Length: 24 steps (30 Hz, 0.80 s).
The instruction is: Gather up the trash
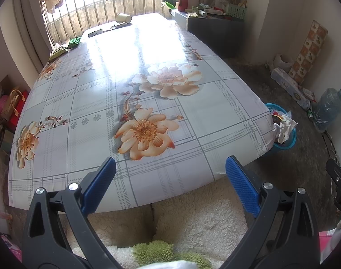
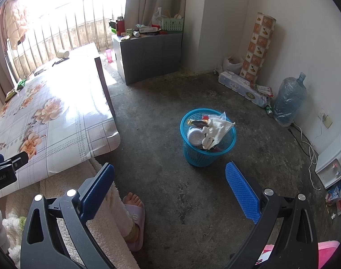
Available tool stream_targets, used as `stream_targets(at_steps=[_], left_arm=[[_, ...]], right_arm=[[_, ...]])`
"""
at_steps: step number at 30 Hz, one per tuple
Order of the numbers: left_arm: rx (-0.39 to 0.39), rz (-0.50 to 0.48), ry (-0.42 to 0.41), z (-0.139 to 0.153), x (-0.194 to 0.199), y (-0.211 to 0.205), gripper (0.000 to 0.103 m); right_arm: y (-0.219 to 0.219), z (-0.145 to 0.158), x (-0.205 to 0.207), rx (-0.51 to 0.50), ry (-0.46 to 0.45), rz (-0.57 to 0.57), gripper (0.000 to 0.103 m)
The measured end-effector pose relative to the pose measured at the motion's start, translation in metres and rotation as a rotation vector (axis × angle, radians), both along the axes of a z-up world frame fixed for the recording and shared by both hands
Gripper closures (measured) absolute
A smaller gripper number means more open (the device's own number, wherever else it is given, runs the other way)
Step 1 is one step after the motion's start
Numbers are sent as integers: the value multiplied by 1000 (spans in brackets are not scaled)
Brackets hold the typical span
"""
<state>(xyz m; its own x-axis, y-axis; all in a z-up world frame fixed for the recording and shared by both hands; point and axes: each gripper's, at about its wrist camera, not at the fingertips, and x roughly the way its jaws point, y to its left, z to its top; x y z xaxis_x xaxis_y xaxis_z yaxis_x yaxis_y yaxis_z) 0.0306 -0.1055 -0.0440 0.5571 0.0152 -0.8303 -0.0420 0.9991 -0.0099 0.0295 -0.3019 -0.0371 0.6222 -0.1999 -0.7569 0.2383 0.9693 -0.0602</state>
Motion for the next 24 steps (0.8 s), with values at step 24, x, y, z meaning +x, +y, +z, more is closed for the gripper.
stream_targets(at_steps=[24], left_arm=[[7,-18,-10,0,-3,-1,9]], right_arm=[[-2,-1,-1,3,-3,-2,6]])
